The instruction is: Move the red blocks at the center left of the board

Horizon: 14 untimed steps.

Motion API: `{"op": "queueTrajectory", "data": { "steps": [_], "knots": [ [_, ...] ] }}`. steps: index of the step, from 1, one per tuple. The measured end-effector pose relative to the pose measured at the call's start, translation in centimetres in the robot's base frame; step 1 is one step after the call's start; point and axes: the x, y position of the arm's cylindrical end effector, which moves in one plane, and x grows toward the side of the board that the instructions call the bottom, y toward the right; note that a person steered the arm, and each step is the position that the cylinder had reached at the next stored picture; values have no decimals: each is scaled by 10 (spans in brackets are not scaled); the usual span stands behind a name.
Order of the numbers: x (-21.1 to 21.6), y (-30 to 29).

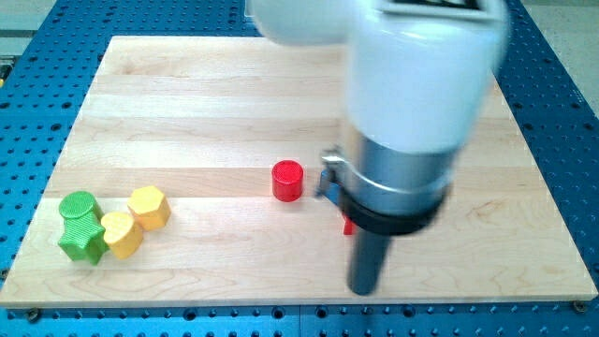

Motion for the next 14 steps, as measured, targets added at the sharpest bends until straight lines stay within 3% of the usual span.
{"op": "queueTrajectory", "data": {
  "steps": [1,3,6,10,12,14],
  "knots": [
    [-5,33],
    [-106,-6],
    [-116,-63],
    [-82,-53],
    [-141,-121],
    [-167,-205]
  ]
}}
